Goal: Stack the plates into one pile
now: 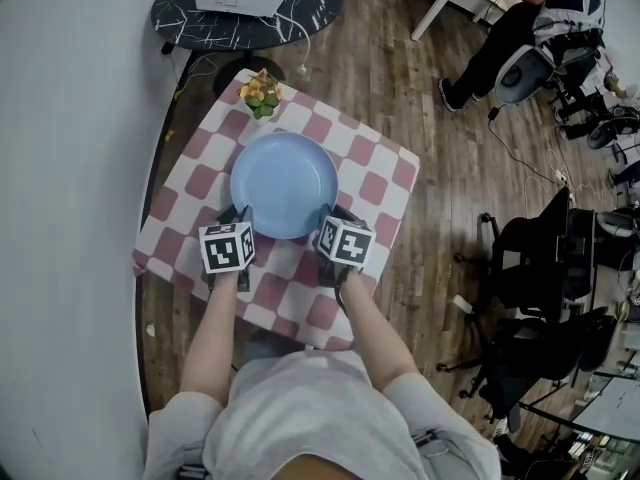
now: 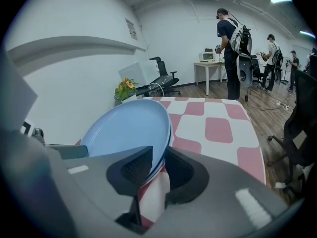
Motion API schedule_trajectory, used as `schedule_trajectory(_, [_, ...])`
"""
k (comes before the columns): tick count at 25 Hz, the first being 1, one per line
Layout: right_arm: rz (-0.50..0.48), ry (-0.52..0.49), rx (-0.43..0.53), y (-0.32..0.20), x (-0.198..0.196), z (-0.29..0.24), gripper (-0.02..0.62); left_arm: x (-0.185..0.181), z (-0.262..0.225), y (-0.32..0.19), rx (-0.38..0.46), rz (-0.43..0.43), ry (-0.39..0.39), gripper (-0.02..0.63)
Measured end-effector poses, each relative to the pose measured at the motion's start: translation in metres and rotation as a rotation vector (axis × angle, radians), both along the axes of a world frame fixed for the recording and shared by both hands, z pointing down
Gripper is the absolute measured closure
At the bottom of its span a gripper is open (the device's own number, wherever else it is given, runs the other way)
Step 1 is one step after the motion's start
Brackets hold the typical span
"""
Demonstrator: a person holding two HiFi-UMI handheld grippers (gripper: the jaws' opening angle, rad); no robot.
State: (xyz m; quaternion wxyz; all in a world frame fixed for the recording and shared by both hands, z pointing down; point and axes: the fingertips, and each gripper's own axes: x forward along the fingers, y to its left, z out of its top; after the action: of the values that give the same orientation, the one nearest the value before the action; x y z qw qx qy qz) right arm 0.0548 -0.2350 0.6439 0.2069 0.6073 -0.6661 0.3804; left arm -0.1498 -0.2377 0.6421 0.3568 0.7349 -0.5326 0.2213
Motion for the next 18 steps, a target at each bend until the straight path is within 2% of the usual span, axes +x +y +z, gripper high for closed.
schedule_trajectory(12, [-0.023,0.055,-0.006,-0.002,0.0009,0.0061,0.495,0.0014,0.0042,-0.0034,0.039,0.05,-0.046,0.459])
schedule_trajectory(18, [-0.076,0.089,0.015,-0.0053,-0.0005,0.0038,0.48,-0.0046,0.0017,-0.008,0.065,0.017,-0.03,0.379])
